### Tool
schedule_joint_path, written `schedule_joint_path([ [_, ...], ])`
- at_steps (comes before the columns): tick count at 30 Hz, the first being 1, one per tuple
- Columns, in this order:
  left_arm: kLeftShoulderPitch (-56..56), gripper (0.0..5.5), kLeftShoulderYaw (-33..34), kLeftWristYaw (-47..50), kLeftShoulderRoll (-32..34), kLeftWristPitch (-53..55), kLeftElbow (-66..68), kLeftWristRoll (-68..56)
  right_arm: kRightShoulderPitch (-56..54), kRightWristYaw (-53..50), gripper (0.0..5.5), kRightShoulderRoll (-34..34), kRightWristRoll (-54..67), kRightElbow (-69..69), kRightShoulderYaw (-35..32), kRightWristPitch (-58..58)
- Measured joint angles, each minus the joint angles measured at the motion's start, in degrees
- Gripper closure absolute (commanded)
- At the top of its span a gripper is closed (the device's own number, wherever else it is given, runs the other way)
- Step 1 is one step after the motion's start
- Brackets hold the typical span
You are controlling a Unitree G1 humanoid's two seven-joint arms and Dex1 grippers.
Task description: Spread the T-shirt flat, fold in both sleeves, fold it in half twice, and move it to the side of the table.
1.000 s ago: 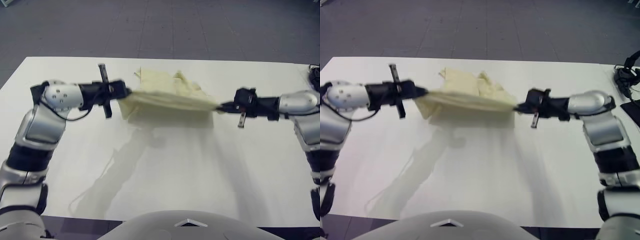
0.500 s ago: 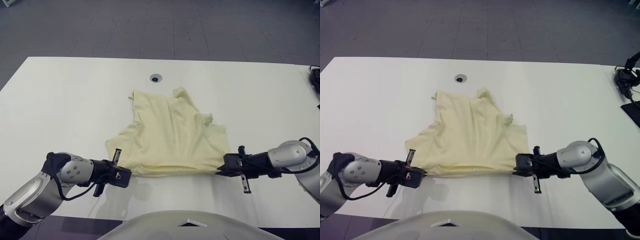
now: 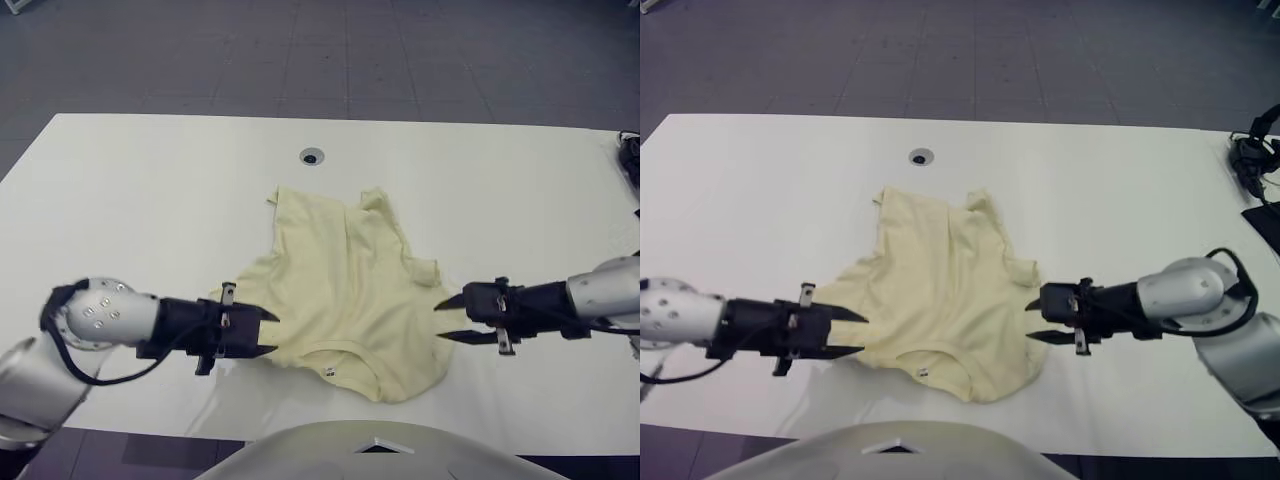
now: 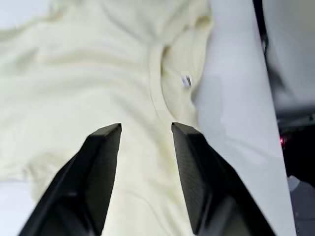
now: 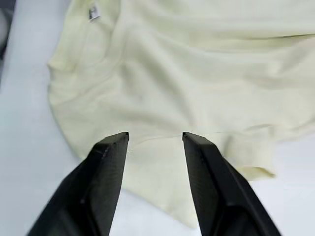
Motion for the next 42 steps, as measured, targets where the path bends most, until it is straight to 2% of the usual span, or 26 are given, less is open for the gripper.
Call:
schedule_joint_path([
  [3,-11.53,2.55,1.21,4.53,-1.47,2.64,6.40,-1.56,-10.30,-7.37,2.45,6.17,-6.83,7.70,4.52,-1.16],
  [7,-18.34,1.91,-6.94,11.56,-3.60,1.93,17.89,7.40,-16.66,-12.10,1.83,14.40,-14.63,17.09,13.21,-5.81],
  [10,-22.02,1.44,-16.33,17.03,-7.91,-1.67,27.40,17.63,-18.74,-14.52,1.38,18.67,-19.51,24.13,17.28,-10.24],
  [13,-22.71,0.85,-22.86,19.06,-11.84,-4.84,32.64,23.41,-19.07,-14.92,0.81,19.69,-24.14,29.09,20.10,-15.08],
  [18,-18.24,0.12,-27.67,18.22,-11.84,-7.03,32.51,27.43,-18.25,-11.58,0.11,18.67,-26.62,30.46,21.05,-18.91],
  [19,-16.71,0.12,-28.17,17.81,-11.21,-7.19,31.75,28.13,-17.49,-10.84,0.11,17.83,-26.68,30.00,20.88,-19.34],
  [27,-7.83,0.12,-24.81,11.89,0.54,-9.37,23.70,29.68,-7.86,-3.92,0.11,7.73,-25.02,21.66,15.82,-20.23],
  [30,-6.24,0.12,-23.65,10.68,1.53,-7.86,21.72,28.86,-6.31,-2.76,0.11,6.67,-24.28,20.62,14.62,-19.05],
  [33,-5.64,0.12,-22.31,9.61,0.24,-4.17,19.68,25.02,-6.20,-2.49,0.11,6.94,-23.26,20.46,13.96,-17.04],
  [35,-7.34,0.12,-18.90,9.68,-4.10,0.76,17.01,18.83,-7.76,-2.57,0.11,9.44,-20.09,20.26,12.47,-12.71],
  [39,-17.31,0.12,-12.51,11.90,-9.85,8.10,16.66,10.68,-18.01,-3.87,0.11,14.66,-13.69,19.42,8.34,-4.26],
  [42,-24.42,0.12,-12.63,15.01,-12.16,8.57,24.14,11.91,-24.35,-7.21,0.11,18.42,-13.55,22.99,8.20,-1.73],
])
